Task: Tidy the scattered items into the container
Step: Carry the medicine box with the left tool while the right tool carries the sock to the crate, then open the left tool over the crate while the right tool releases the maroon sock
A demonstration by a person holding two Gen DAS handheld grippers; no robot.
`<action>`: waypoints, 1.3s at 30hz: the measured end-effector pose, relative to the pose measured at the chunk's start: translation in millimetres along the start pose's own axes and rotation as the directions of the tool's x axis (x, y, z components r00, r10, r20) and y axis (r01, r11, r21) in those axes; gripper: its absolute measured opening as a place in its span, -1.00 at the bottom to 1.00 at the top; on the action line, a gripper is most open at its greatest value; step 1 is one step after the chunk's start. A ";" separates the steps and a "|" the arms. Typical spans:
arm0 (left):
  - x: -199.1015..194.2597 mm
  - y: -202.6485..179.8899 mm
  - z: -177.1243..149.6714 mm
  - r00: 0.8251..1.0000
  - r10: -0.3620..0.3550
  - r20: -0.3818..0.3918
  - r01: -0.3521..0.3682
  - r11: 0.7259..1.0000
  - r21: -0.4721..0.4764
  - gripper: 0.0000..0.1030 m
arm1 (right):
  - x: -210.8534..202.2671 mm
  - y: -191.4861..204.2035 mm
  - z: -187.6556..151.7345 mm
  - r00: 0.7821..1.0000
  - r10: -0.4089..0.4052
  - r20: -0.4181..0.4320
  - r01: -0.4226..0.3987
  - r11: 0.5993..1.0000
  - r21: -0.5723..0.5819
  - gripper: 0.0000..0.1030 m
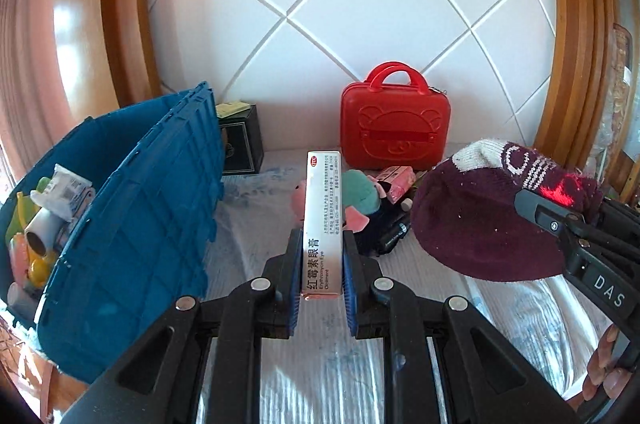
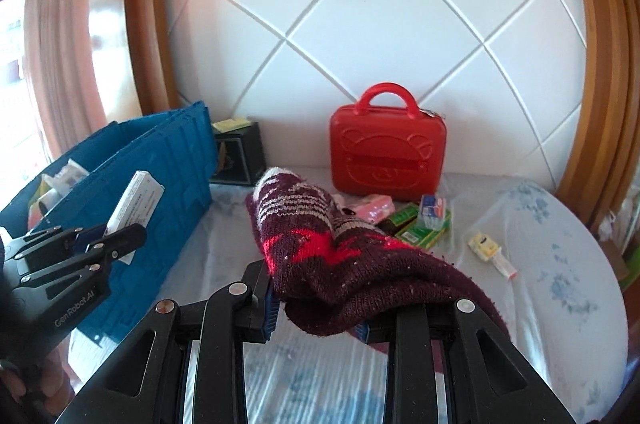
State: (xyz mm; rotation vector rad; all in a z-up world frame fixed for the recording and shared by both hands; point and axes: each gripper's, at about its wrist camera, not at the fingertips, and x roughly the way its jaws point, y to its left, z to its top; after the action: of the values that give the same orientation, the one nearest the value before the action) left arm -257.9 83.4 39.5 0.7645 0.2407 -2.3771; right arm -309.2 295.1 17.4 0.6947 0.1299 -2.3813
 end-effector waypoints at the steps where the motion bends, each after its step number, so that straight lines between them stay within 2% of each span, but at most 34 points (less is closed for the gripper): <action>1: -2.9 2.4 -2.0 1.000 0.008 -0.008 -0.008 1.000 -0.004 -0.66 | -1.3 4.3 -1.1 1.000 0.013 -0.003 -0.013 1.000 -0.007 -0.45; 6: -24.1 20.1 -4.0 0.999 0.047 0.005 -0.047 0.999 -0.027 -0.66 | -12.3 30.1 3.0 0.998 0.063 0.012 -0.062 0.997 -0.037 -0.45; 12: -50.3 62.5 13.7 0.994 0.093 0.063 -0.090 0.995 -0.052 -0.66 | -25.2 68.1 26.1 0.992 0.106 0.062 -0.100 0.991 -0.092 -0.45; 17: -63.1 138.1 32.9 0.982 0.169 0.080 -0.162 0.983 -0.087 -0.66 | -22.8 130.2 54.6 0.981 0.168 0.092 -0.152 0.975 -0.163 -0.45; 22: -70.3 251.5 43.6 0.956 0.288 0.060 -0.278 0.951 -0.132 -0.66 | -11.4 222.1 91.4 0.954 0.271 0.128 -0.239 0.946 -0.219 -0.45; 24: -67.3 291.9 43.1 0.947 0.319 0.028 -0.313 0.940 -0.138 -0.66 | -5.2 267.5 106.4 0.939 0.312 0.144 -0.274 0.932 -0.238 -0.45; 26: -56.3 337.0 39.1 0.938 0.344 -0.045 -0.347 0.928 -0.134 -0.66 | 3.7 310.8 119.5 0.924 0.354 0.142 -0.312 0.915 -0.254 -0.45; 30: -27.1 405.2 30.1 0.929 0.325 -0.176 -0.350 0.927 -0.137 -0.66 | 34.9 391.5 138.0 0.905 0.412 0.107 -0.378 0.893 -0.244 -0.45; 34: 11.4 446.8 20.4 0.916 0.265 -0.303 -0.315 0.940 -0.129 -0.66 | 83.7 443.8 137.7 0.909 0.416 -0.003 -0.410 0.895 -0.176 -0.45; 37: 36.1 456.8 18.8 0.909 0.198 -0.367 -0.254 0.961 -0.111 -0.65 | 126.3 468.1 126.2 0.924 0.358 -0.136 -0.377 0.913 -0.157 -0.45; 39: 48.4 455.8 19.4 0.906 0.171 -0.386 -0.225 0.969 -0.100 -0.62 | 154.5 470.8 117.2 0.920 0.323 -0.221 -0.357 0.925 -0.132 -0.44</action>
State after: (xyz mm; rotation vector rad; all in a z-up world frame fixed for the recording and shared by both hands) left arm -18.2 -307.8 34.7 1.1171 0.4630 -1.9841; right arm -174.1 -192.3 76.6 0.7970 0.2698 -1.9408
